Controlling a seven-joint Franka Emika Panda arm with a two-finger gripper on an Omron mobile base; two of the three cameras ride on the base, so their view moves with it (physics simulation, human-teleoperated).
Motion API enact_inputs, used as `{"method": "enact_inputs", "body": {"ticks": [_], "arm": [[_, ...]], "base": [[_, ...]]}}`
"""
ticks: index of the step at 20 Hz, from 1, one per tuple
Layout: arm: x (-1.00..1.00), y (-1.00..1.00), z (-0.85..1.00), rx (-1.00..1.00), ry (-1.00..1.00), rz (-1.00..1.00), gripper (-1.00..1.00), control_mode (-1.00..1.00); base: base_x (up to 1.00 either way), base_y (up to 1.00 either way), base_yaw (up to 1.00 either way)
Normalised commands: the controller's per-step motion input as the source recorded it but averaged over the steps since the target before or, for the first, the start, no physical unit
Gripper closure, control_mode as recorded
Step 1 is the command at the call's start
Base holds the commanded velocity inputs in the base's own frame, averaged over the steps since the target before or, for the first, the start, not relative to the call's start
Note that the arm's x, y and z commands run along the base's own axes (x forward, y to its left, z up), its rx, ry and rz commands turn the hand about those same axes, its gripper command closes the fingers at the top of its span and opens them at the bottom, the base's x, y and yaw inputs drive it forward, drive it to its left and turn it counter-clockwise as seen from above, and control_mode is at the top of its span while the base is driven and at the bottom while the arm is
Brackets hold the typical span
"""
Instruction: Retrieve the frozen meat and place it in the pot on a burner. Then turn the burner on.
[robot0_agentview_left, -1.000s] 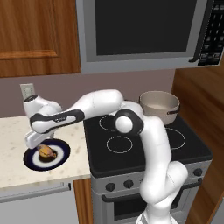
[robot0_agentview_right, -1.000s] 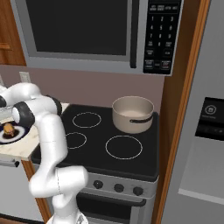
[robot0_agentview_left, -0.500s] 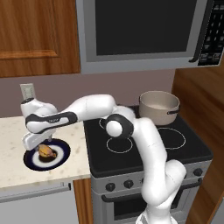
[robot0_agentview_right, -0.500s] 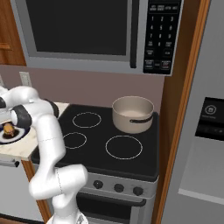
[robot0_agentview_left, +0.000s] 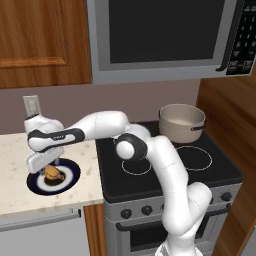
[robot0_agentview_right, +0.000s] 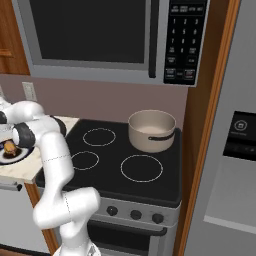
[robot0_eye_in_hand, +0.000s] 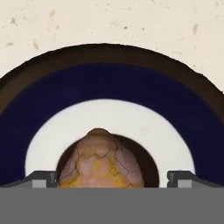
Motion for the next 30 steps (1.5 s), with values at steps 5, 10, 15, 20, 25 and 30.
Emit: {"method": "enact_inputs", "body": {"ticks": [5,10,15,20,25,30], "arm": [[0.0,0.0,-0.17,0.0,0.08,0.0,-1.0,-1.0],[0.0,0.0,-0.12,0.0,0.06,0.0,1.0,-1.0],[0.0,0.0,-0.03,0.0,0.01,0.0,1.0,-1.0],[0.0,0.0,0.0,0.0,0.0,0.0,1.0,-1.0],[-0.18,-0.14,0.12,0.02,-0.14,-0.02,1.0,-1.0],[-0.49,-0.68,0.28,0.06,-0.19,-0.1,1.0,-1.0]], "base": [[0.0,0.0,0.0],[0.0,0.0,0.0],[0.0,0.0,0.0],[0.0,0.0,0.0],[0.0,0.0,0.0],[0.0,0.0,0.0]]}}
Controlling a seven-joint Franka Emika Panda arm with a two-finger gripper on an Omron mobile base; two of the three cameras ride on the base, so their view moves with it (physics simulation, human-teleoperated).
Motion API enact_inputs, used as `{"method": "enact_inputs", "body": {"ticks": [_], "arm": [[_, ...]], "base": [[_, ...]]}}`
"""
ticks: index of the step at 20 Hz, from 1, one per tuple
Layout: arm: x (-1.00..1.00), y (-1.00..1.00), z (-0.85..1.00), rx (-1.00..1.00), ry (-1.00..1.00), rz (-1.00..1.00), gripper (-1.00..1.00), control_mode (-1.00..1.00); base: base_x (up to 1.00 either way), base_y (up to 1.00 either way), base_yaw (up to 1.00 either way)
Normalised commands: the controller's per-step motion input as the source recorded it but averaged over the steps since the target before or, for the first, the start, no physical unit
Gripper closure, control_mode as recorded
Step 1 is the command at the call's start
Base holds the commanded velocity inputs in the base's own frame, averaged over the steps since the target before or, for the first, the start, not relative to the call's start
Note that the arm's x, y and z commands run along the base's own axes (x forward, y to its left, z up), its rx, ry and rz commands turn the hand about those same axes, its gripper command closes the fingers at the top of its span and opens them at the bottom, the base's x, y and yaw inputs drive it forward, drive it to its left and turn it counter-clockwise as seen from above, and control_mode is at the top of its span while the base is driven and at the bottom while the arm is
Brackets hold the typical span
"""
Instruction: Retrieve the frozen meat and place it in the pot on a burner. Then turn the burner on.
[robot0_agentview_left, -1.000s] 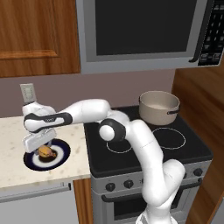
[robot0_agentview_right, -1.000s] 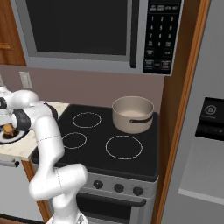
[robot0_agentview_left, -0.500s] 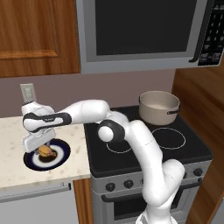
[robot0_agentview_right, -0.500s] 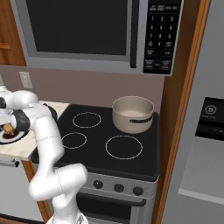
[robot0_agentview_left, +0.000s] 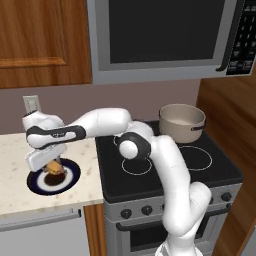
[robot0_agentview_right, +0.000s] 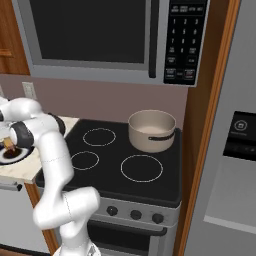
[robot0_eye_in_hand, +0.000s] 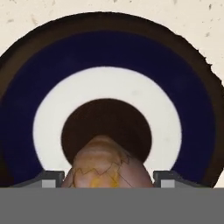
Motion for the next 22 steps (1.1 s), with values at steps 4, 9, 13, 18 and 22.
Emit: {"method": "enact_inputs", "body": {"ticks": [4,9,13,18,22], "arm": [[-0.59,-0.91,0.34,0.09,-0.24,-0.12,1.0,-1.0],[-0.66,-1.0,0.22,0.09,-0.22,-0.13,1.0,-1.0],[-0.6,-0.97,0.17,0.07,-0.24,-0.17,1.0,-1.0],[-0.18,-0.9,0.11,0.02,-0.26,-0.21,1.0,-1.0],[0.0,-0.84,0.15,0.0,-0.34,-0.2,1.0,-1.0]], "base": [[0.0,0.0,0.0],[0.0,0.0,0.0],[0.0,0.0,0.0],[0.0,0.0,0.0],[0.0,0.0,0.0]]}}
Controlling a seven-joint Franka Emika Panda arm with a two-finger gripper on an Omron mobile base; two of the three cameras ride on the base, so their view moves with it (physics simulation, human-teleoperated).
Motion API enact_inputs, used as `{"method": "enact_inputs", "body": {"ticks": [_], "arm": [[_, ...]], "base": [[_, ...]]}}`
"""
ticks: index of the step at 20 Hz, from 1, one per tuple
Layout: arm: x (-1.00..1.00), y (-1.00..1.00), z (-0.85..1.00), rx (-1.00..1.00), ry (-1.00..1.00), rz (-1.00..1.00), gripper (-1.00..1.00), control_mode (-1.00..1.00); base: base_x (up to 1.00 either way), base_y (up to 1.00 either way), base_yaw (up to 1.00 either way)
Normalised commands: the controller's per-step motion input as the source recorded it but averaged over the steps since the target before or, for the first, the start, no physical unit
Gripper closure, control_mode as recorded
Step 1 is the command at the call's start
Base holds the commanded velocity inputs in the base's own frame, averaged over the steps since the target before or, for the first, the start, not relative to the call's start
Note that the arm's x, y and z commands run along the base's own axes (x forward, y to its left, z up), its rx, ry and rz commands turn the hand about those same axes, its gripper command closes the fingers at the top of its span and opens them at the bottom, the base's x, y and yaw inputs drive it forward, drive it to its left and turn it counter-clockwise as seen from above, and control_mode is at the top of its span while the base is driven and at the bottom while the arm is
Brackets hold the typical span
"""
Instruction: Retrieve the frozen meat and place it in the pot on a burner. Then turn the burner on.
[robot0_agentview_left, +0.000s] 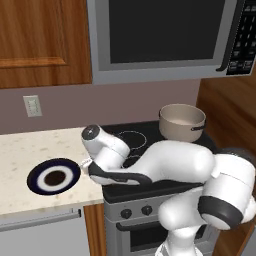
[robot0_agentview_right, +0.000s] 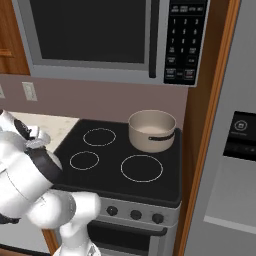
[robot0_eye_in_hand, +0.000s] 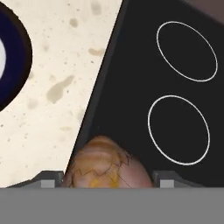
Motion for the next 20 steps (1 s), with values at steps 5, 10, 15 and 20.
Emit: {"method": "enact_inputs", "body": {"ticks": [5,10,15,20], "arm": [[0.0,-0.78,0.55,0.05,-0.34,-0.14,1.0,-1.0],[0.0,-0.66,0.74,0.06,-0.4,-0.01,1.0,-1.0],[0.0,-0.77,0.52,0.1,-0.31,-0.1,1.0,-1.0],[0.02,-0.85,0.37,0.1,-0.19,-0.18,1.0,-1.0]], "base": [[0.0,0.0,0.0],[0.0,0.0,0.0],[0.0,0.0,0.0],[0.0,0.0,0.0]]}}
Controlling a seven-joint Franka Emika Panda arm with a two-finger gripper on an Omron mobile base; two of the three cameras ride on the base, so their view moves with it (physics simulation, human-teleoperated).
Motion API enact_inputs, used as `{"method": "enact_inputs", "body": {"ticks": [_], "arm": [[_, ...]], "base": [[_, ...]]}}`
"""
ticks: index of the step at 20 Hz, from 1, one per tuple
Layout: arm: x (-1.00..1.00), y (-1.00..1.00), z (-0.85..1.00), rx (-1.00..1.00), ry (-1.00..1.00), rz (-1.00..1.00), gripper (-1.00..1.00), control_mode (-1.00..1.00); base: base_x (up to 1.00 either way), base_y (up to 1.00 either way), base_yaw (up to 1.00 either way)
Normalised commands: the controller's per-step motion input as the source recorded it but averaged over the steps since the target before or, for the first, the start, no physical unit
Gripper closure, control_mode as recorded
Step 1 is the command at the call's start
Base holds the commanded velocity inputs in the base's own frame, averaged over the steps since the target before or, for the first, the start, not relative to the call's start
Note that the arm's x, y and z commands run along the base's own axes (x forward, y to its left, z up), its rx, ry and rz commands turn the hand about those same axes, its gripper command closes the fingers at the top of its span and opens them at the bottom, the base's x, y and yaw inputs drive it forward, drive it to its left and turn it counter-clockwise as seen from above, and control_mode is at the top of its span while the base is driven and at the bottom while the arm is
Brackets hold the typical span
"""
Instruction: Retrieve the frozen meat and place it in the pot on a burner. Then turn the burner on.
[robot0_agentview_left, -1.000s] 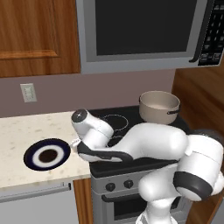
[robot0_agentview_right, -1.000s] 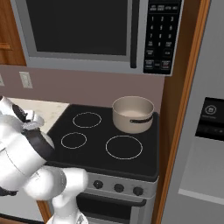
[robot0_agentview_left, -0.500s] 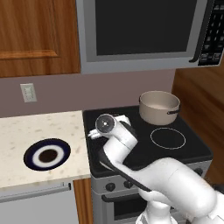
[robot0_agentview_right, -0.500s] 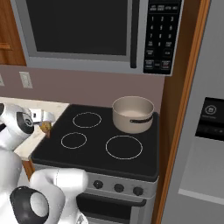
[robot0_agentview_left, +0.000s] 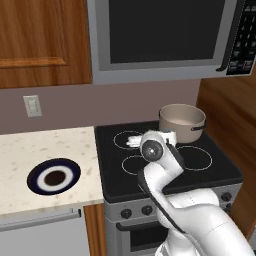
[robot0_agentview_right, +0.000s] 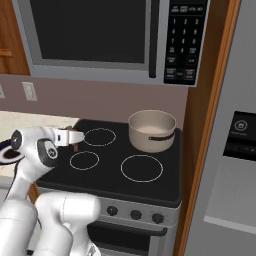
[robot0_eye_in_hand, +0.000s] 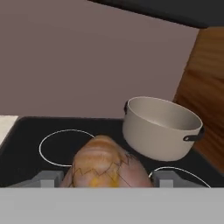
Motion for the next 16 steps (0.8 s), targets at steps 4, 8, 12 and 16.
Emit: {"method": "enact_inputs", "body": {"ticks": [4,8,12,16], "arm": [[0.0,-0.81,0.56,0.25,-0.08,-0.14,1.0,-1.0],[0.0,-0.66,0.69,0.28,-0.07,-0.04,1.0,-1.0],[0.02,-0.57,0.53,0.14,-0.02,-0.04,1.0,-1.0],[0.06,-0.02,0.19,-0.01,0.0,0.0,1.0,-1.0]], "base": [[0.0,0.0,0.0],[0.0,0.0,0.0],[0.0,0.0,0.0],[0.0,0.0,0.0]]}}
